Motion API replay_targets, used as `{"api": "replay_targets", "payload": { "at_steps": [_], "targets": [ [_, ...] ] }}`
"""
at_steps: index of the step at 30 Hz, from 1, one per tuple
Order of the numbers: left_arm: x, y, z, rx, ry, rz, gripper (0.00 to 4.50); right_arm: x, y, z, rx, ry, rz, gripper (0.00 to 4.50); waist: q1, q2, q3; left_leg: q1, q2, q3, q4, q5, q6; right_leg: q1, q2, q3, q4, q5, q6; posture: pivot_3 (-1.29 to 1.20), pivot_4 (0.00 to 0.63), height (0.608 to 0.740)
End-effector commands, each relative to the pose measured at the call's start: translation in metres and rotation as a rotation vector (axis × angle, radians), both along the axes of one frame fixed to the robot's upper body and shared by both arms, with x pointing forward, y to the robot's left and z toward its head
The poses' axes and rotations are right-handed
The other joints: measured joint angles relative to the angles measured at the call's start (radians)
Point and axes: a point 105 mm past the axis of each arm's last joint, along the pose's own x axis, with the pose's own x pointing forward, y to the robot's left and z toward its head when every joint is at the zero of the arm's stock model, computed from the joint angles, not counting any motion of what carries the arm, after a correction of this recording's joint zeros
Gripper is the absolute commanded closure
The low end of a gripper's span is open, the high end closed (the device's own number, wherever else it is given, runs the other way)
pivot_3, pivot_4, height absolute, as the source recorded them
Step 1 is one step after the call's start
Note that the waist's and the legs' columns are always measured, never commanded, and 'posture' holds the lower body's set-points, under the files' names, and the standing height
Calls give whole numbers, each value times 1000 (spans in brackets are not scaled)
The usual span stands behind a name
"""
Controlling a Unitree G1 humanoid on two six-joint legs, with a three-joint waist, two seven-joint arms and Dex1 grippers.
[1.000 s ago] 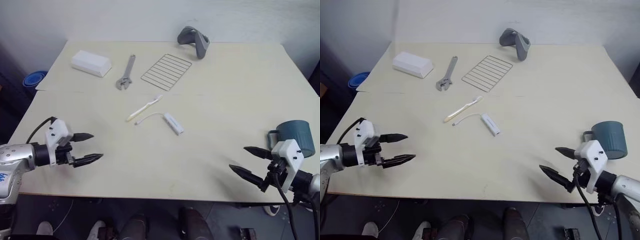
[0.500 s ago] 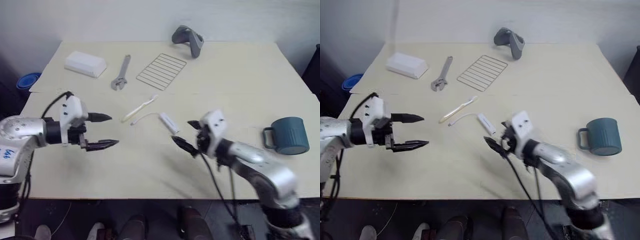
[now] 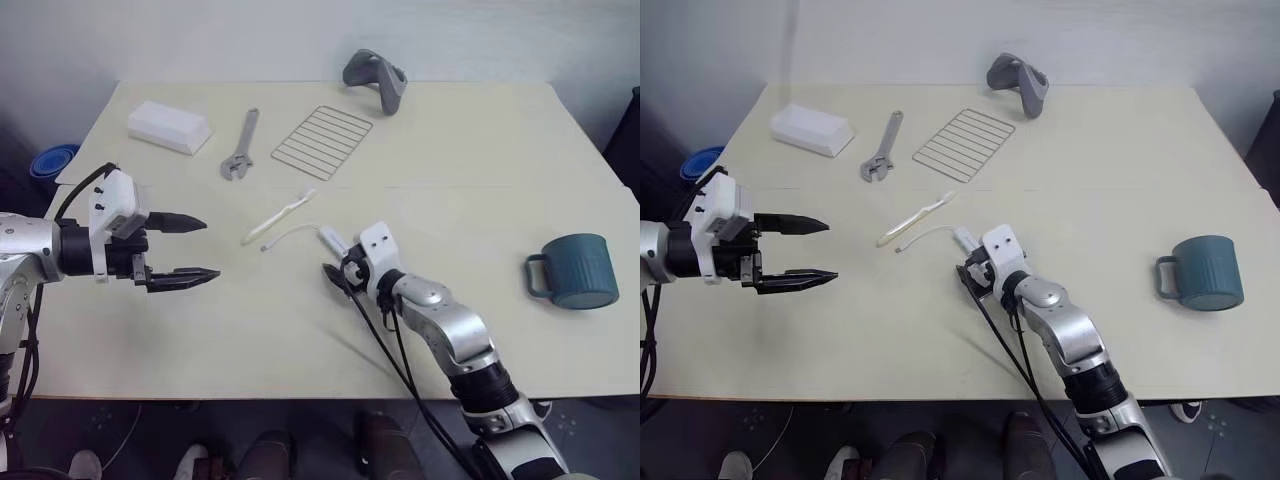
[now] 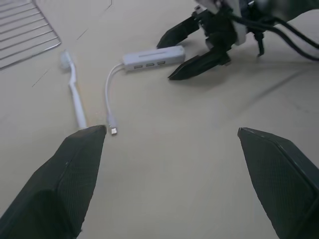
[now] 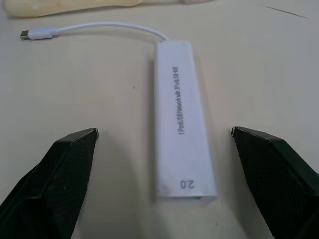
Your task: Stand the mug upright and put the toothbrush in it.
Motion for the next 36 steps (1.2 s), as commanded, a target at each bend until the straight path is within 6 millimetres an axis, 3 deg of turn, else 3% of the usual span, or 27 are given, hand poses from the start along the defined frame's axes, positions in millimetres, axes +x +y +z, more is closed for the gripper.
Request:
{"api": "replay_targets", "payload": {
  "at_steps": [1, 9, 10, 14, 19, 22, 23, 28, 29, 30, 31, 32, 36],
  "targets": [
    [-2, -3, 9, -13, -44, -11, 0, 3, -4, -3, 7, -5, -15, 574, 0, 0, 0, 0, 0, 0, 0, 0, 0, 0, 0, 0, 0, 0, 0, 0, 150, 740],
    [2, -9, 10, -35, -53, -27, 0, -1, -7, -7, 9, -3, -8, 3280, 0, 0, 0, 0, 0, 0, 0, 0, 0, 0, 0, 0, 0, 0, 0, 0, 150, 740],
    [2, -10, 10, -39, -53, -31, 0, -2, -7, -6, 9, -5, -6, 3462, 1, 0, 0, 0, 0, 0, 0, 0, 0, 0, 0, 0, 0, 0, 0, 0, 150, 740],
    [4, -18, 13, -79, -51, -59, 0, -4, -13, 8, 49, -32, -22, 3436, 3, 0, 0, 0, 0, 0, 0, 0, 0, 0, 0, 0, 0, 0, 0, 0, 150, 740],
    [6, -41, 15, -146, -34, -143, 0, -8, -45, 53, 76, -140, -115, 3436, 7, 0, 0, -1, -1, -1, 1, 0, 0, 0, 0, 0, 0, 0, 0, 0, 150, 740],
    [5, -64, 11, -185, -13, -232, 0, -17, -89, 107, 74, -282, -220, 3436, 10, 1, 0, -2, -1, -1, 3, 0, 0, 0, -1, -1, 0, 0, 0, 0, 150, 740],
    [4, -74, 9, -196, -5, -271, 0, -20, -114, 123, 66, -318, -291, 3436, 12, 1, 1, -3, -1, -2, 4, 0, 1, 0, -1, -1, 0, 0, 1, 0, 150, 740],
    [-2, -107, 6, -232, 15, -408, 0, -43, -218, 169, -27, -404, -608, 3436, 22, 1, 1, -4, -1, -2, 5, -1, 2, 1, -1, -2, -1, 0, 1, 0, 150, 740],
    [-3, -113, 6, -239, 16, -438, 0, -51, -244, 171, -46, -402, -691, 3436, 21, 1, 1, -4, -1, -2, 5, -1, 2, 0, -1, -2, -1, 0, 1, 0, 150, 740],
    [-6, -122, 6, -245, 16, -482, 0, -68, -292, 168, -64, -381, -861, 3436, 24, 1, 1, -4, -1, -1, 5, -1, 2, 0, 0, -1, -1, 0, 1, 0, 150, 740],
    [-8, -129, 6, -248, 16, -514, 0, -87, -327, 164, -67, -360, -988, 3436, 36, 1, 1, -4, -1, 0, 5, -1, 2, 0, 0, -1, -1, 0, 1, 0, 150, 740],
    [-8, -132, 6, -250, 15, -530, 0, -101, -348, 158, -79, -339, -1066, 3436, 44, 1, 0, -5, -1, 0, 5, -1, 3, 1, 0, -2, -1, 1, 1, 0, 150, 740],
    [-3, -131, 6, -252, 13, -525, 0, -133, -385, 127, -35, -267, -1249, 3436, 35, 1, 0, -4, -3, 4, 8, -2, 5, 1, -1, 2, 0, 1, 2, 0, 150, 740]
  ]
}}
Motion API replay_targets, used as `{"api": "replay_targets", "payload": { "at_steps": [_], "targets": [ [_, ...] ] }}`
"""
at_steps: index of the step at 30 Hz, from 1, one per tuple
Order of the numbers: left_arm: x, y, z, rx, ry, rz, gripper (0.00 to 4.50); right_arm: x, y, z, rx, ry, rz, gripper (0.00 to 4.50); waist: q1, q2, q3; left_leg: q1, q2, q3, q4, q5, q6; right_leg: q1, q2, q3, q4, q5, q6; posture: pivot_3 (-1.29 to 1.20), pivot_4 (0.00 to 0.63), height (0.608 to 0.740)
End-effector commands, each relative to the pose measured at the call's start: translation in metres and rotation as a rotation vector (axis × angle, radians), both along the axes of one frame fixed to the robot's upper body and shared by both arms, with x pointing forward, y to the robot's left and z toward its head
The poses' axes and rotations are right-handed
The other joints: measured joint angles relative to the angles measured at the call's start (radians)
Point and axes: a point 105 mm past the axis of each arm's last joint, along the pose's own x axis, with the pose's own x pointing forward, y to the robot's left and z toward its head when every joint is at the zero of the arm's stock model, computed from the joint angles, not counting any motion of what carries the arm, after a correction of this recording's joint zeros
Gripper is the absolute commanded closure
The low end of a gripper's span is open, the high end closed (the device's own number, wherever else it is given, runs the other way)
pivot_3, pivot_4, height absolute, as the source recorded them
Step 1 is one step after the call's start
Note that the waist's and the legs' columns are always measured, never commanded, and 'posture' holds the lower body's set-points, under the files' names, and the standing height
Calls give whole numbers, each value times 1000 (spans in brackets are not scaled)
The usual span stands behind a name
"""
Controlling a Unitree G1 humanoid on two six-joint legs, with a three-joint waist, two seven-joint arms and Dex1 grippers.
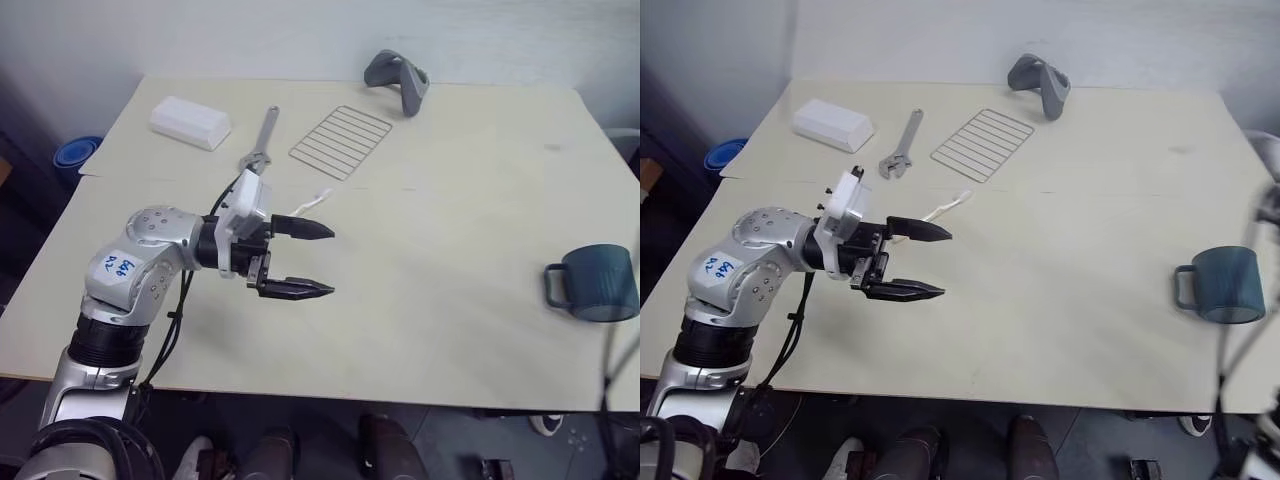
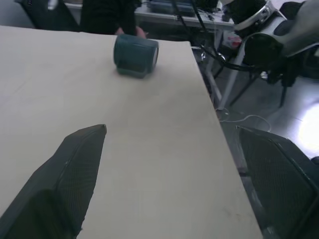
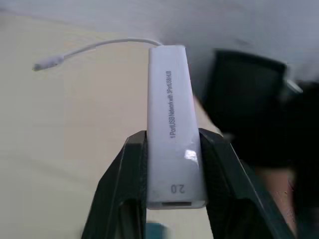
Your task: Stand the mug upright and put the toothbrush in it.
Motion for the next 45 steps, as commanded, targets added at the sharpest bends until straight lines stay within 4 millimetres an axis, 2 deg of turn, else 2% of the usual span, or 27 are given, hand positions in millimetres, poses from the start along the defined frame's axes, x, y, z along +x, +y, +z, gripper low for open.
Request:
{"api": "replay_targets", "payload": {
  "at_steps": [1, 5, 8, 11, 13, 14, 16, 20, 22, 24, 26, 28, 30, 32, 34, 35, 38, 40, 45],
  "targets": [
    [0, -2, 7, -10, -48, -19, 0, -26, -22, -8, 23, -49, -116, 3436, -15, 0, 0, 1, 1, 2, 0, 0, 0, 0, 0, 2, 0, 1, 1, 0, 150, 740],
    [1, -1, 4, -4, -51, -14, 0, -33, -28, -44, 120, -13, -139, 3436, -30, 0, 0, 7, 1, 9, 1, 0, 0, 1, 2, 10, 3, 1, 1, 0, 150, 740],
    [1, -1, 4, -1, -57, -15, 0, -24, -18, -66, 165, 8, -91, 3436, -38, 1, 0, 8, 2, 10, 1, 0, 0, 0, 2, 12, 5, 1, 1, 0, 150, 740],
    [1, -1, 4, -2, -62, -11, 0, -16, -13, -78, 203, -3, -62, 3436, -37, 1, 0, 8, 3, 10, 1, 0, 0, 0, 3, 12, 7, 1, 1, 0, 150, 740],
    [1, -1, 5, -3, -63, -9, 0, -12, -12, -85, 199, 7, -53, 2667, -35, 1, 0, 8, 2, 10, 1, 0, 0, 0, 2, 12, 7, 1, 1, 0, 150, 740],
    [1, -1, 5, -4, -62, -10, 0, -11, -13, -88, 198, 10, -54, 2419, -35, 1, 0, 8, 2, 10, 1, 0, 0, 0, 2, 12, 7, 1, 1, 0, 150, 740],
    [0, -1, 6, -5, -63, -12, 0, -10, -15, -87, 170, 19, -64, 1739, -32, 1, 0, 8, 2, 10, 1, 0, 0, 0, 2, 12, 6, 1, 1, 0, 150, 740],
    [0, 1, 10, -19, -53, 2, 0, -16, -17, -65, 55, 23, -68, 342, -28, 1, 0, 7, 2, 10, 1, 0, 1, 0, 2, 12, 6, 1, 1, 0, 150, 740],
    [1, 3, 9, -17, -52, 9, 0, -18, -11, -44, -21, 23, -42, 48, -25, 1, 0, 7, 2, 10, 1, 0, 1, 0, 2, 12, 6, 1, 1, 0, 150, 740],
    [1, 4, 8, -15, -52, 16, 0, -20, -3, -20, -96, 20, -27, 48, -23, 2, 0, 7, 1, 10, 1, -1, 1, 0, 2, 12, 6, 1, 1, 0, 150, 740],
    [2, 6, 9, -18, -51, 28, 0, -17, 16, 13, -171, -4, 20, 48, -26, 2, 0, 7, 2, 10, 1, -1, 1, 0, 3, 12, 3, 1, 1, 0, 150, 740],
    [3, 9, 9, -20, -50, 45, 0, -7, 48, 40, -184, -41, 113, 48, -34, 3, 0, 7, 3, 10, 1, -1, 1, 0, 3, 13, 3, 1, 1, 0, 150, 740],
    [4, 11, 8, -21, -51, 57, 0, 2, 82, 48, -154, -60, 220, 48, -37, 3, 0, 7, 5, 10, 1, -1, 0, 0, 4, 12, 2, 1, 1, 0, 150, 740],
    [7, 14, 7, -19, -57, 74, 0, 11, 114, 32, -102, -17, 304, 467, -34, 2, -1, 7, 7, 8, 1, -2, -1, 0, 7, 11, 1, 1, 1, 0, 150, 740],
    [9, 15, 6, -21, -64, 91, 0, 15, 134, 12, -42, 23, 319, 939, -32, -1, -2, 6, 9, 5, 2, -2, -3, 1, 9, 10, -2, 1, 0, 0, 150, 740],
    [10, 15, 7, -25, -70, 97, 0, 17, 141, -6, -1, 57, 305, 1070, -29, -1, -2, 5, 9, 4, 2, -2, -3, 1, 9, 11, -1, 1, 0, 0, 150, 740],
    [10, 13, 10, -26, -85, 100, 0, 18, 163, -46, 52, 160, 308, 1070, -5, 0, -1, 0, 6, 3, 2, -3, -2, -4, 6, 10, 0, 1, 0, 0, 150, 740],
    [9, 12, 10, -22, -89, 97, 0, 17, 170, -58, 46, 200, 310, 1070, 1, 1, -2, -8, 4, 2, 5, -2, -2, -11, 5, 7, 1, 1, 0, 0, 150, 740],
    [5, 8, 10, -15, -93, 62, 0, 23, 156, -75, 29, 233, 226, 1070, -9, 1, -2, -11, -2, 5, 6, -1, 1, -15, -1, 6, 6, 2, 1, 0, 150, 740]
  ]
}}
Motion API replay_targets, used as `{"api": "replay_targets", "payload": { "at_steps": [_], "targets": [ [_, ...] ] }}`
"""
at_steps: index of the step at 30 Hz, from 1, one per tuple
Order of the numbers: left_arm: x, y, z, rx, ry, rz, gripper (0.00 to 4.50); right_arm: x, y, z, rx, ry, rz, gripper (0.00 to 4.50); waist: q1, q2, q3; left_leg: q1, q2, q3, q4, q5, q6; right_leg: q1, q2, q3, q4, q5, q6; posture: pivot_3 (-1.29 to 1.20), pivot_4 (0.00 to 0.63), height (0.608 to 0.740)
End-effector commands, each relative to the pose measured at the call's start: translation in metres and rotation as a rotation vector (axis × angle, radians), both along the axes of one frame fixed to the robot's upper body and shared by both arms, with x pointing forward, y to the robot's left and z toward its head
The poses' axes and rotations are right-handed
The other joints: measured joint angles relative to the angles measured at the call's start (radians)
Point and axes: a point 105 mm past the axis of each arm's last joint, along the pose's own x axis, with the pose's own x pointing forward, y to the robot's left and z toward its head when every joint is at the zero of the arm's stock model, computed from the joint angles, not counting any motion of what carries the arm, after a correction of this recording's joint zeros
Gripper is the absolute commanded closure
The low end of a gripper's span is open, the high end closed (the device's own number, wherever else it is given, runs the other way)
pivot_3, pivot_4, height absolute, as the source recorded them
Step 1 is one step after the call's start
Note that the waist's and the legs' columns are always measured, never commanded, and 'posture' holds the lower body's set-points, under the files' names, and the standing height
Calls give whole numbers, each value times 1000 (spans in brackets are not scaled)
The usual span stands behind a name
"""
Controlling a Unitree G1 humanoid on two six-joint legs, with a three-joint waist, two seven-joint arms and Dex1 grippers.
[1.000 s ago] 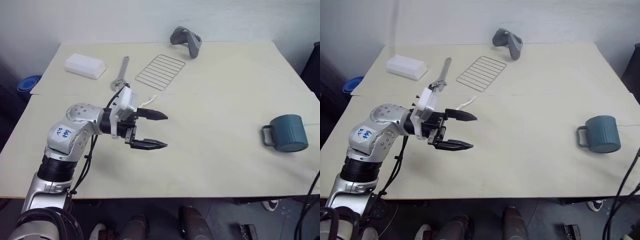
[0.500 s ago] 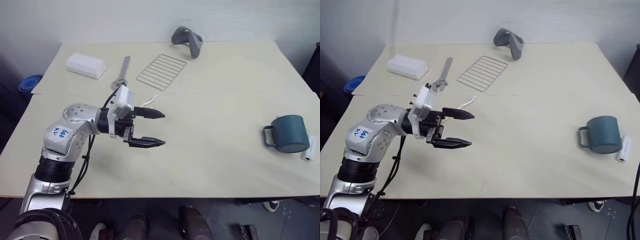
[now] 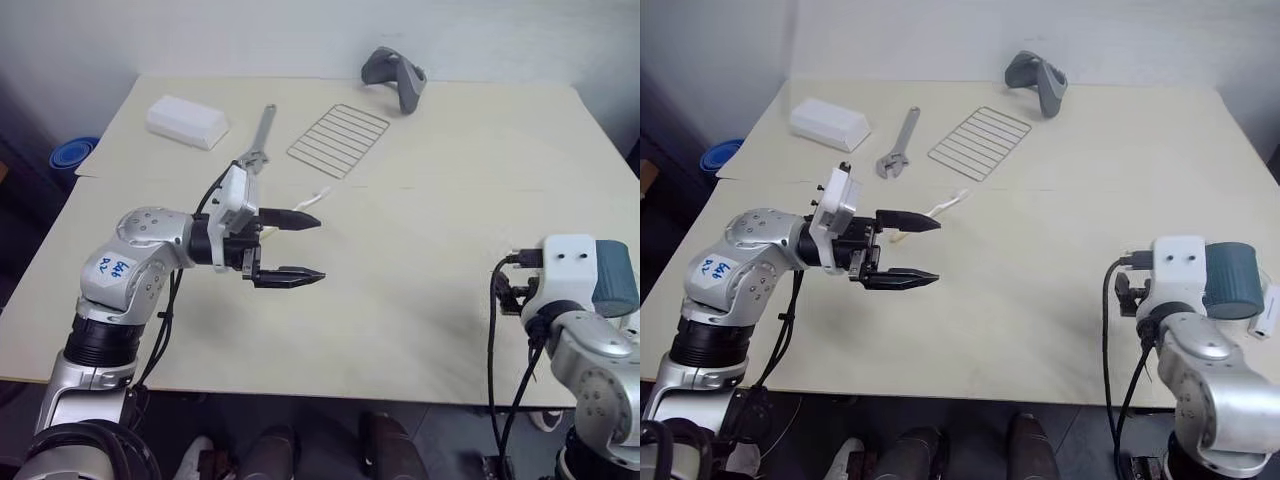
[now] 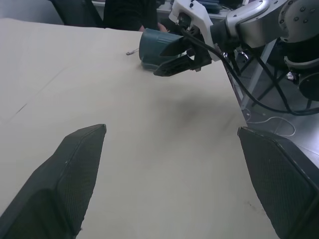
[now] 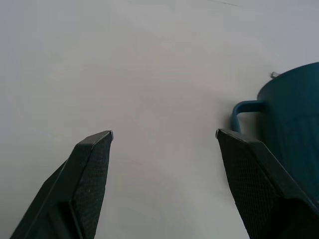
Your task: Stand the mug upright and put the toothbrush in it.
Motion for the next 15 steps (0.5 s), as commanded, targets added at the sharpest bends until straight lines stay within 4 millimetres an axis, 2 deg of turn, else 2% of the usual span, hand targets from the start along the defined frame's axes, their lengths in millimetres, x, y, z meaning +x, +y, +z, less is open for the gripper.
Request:
{"api": "replay_targets", "payload": {
  "at_steps": [1, 11, 15],
  "targets": [
    [-8, -6, 11, -2, -61, -43, 0, 5, -17, 3, -65, -34, -75, 1070, -5, 0, 0, 1, 0, 0, 0, 0, 0, 0, 0, 0, 0, 0, 0, 0, 150, 740],
    [-12, -14, 12, -18, -68, -55, 0, 45, -36, -18, -29, -34, -109, 1070, -24, 0, 0, 3, 1, 3, 0, 1, 0, 0, 1, 2, 3, 0, 0, 0, 150, 740],
    [-12, -14, 12, -21, -68, -49, 0, 59, -52, -23, -6, -27, -141, 1070, -31, 0, 0, 3, 2, 2, -1, 1, -1, 0, 1, 2, 3, 0, 0, 0, 150, 740]
  ]
}}
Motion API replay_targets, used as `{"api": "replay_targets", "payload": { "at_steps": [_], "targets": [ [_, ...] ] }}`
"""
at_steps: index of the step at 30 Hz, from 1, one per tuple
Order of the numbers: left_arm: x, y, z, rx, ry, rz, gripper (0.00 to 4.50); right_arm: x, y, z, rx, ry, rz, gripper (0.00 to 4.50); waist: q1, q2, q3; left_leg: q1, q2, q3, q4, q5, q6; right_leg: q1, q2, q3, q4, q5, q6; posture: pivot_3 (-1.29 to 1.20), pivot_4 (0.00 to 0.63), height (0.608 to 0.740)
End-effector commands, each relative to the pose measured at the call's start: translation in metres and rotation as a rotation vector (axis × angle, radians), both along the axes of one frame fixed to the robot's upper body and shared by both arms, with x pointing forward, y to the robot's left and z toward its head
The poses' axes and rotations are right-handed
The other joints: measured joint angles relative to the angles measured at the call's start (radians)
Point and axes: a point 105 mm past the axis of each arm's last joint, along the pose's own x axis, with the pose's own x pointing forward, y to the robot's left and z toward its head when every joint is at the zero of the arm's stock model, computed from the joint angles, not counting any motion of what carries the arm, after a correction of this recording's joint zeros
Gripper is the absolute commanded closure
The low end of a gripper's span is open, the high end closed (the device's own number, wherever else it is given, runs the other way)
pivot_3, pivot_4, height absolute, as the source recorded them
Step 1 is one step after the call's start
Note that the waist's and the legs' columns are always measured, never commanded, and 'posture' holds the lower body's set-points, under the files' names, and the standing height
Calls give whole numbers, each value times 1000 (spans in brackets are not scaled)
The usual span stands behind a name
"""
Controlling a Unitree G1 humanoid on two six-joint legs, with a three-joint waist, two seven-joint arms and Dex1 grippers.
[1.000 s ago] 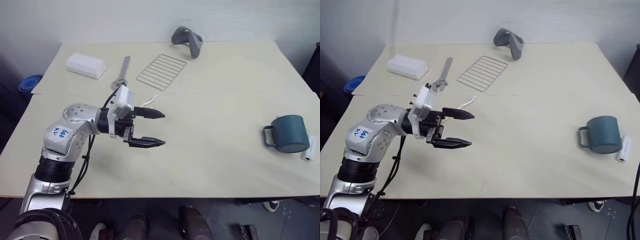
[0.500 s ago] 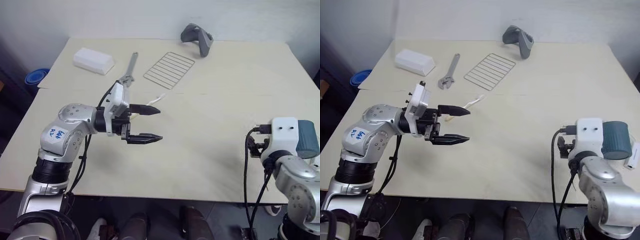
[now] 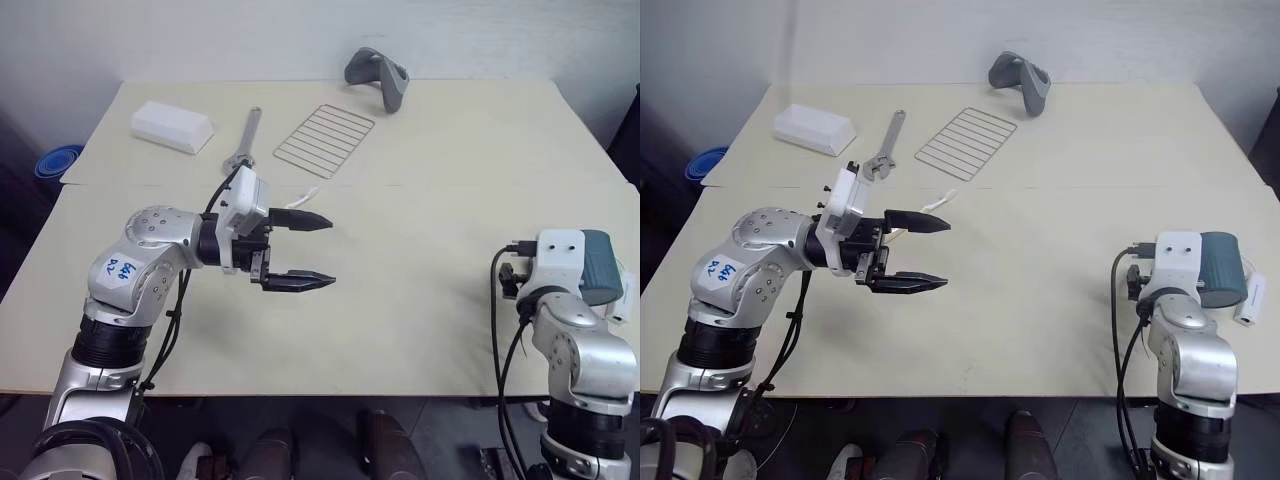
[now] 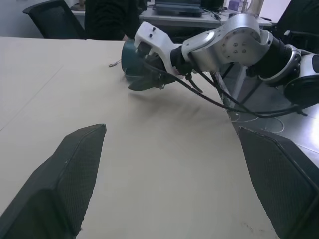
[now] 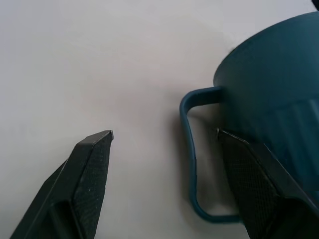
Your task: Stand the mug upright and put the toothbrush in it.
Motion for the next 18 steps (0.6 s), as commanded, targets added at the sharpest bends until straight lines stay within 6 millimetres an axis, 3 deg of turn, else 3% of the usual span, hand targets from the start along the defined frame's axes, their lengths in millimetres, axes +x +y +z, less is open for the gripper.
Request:
{"api": "replay_targets", "payload": {
  "at_steps": [1, 8, 18],
  "targets": [
    [-7, -2, 8, -7, -44, -15, 0, 5, -21, 5, 3, -35, -53, 1070, 0, 0, 0, 0, 0, 0, 0, 0, 0, 0, 0, 0, 0, 0, 0, 0, 150, 740],
    [-6, -1, 10, -13, -48, 4, 0, 5, -32, -8, 73, -7, -52, 1070, 1, 0, 0, 0, 0, 0, 0, 0, 0, 0, 0, 0, 0, 0, 0, 0, 150, 740],
    [-5, 2, 10, -15, -44, 14, 0, 4, -29, -7, 107, -28, -37, 4208, 2, -1, 0, 0, 0, -1, 0, 0, 0, 0, 0, -1, 0, 0, 0, 0, 150, 740]
  ]
}}
